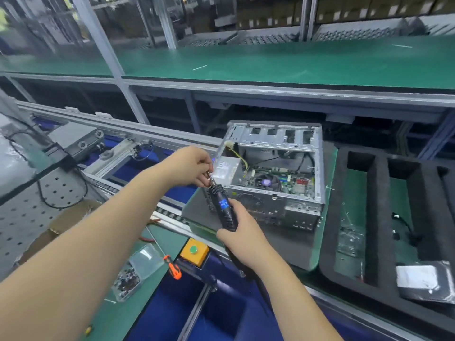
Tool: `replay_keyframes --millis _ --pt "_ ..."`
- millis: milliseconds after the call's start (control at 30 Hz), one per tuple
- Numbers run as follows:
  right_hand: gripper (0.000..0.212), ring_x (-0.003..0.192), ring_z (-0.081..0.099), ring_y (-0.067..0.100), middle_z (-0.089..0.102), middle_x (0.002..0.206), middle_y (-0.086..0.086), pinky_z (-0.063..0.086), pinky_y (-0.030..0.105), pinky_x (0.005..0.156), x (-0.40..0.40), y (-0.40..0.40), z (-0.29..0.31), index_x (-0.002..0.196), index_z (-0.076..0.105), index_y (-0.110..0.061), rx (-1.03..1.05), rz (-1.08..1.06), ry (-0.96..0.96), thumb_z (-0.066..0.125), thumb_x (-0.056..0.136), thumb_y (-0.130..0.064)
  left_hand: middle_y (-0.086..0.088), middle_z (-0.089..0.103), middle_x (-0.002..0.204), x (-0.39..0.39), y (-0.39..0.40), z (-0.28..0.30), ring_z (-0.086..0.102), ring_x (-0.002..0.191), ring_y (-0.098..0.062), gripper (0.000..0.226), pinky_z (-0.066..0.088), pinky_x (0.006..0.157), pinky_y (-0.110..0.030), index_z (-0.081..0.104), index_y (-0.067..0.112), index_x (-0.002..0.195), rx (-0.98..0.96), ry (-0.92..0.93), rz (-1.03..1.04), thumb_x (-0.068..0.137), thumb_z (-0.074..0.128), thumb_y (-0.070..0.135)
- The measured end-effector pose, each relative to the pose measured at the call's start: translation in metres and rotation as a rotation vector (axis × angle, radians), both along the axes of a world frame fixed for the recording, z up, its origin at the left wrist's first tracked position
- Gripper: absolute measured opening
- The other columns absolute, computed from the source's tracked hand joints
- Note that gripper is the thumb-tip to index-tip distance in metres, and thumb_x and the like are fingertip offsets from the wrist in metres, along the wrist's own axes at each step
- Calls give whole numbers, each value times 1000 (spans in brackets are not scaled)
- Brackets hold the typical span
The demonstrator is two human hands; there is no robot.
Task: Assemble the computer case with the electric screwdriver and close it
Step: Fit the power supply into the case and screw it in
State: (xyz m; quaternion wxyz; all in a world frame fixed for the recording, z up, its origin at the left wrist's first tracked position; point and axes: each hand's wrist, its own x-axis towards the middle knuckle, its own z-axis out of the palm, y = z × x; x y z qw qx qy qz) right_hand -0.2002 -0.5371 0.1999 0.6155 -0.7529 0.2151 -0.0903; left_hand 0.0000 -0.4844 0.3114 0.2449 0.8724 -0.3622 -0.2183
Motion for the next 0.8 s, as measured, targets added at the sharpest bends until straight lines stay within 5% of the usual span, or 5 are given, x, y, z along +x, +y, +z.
replay_keyframes --millis 200,567,800 --pt "68 72 66 15 65 96 -9 59 38 66 35 69 2 98 33 -85 -61 -10 6 62 75 -28 -12 76 81 52 63 -1 77 73 -17 21 64 72 -34 65 6 98 125 -23 -131 102 44 4" --pt "68 72 59 15 65 93 -4 50 34 64 59 98 -5 132 42 -56 -101 35 59 58 73 -27 -8 73 77 94 89 1 77 71 -22 21 58 58 -25 66 4 97 320 66 -188 104 46 7" --pt "60 64 55 8 64 91 -8 51 31 61 75 69 -6 125 45 -56 -21 43 12 60 75 -26 -3 74 73 102 71 1 74 66 -18 21 58 56 -27 73 10 86 161 68 -73 98 57 14"
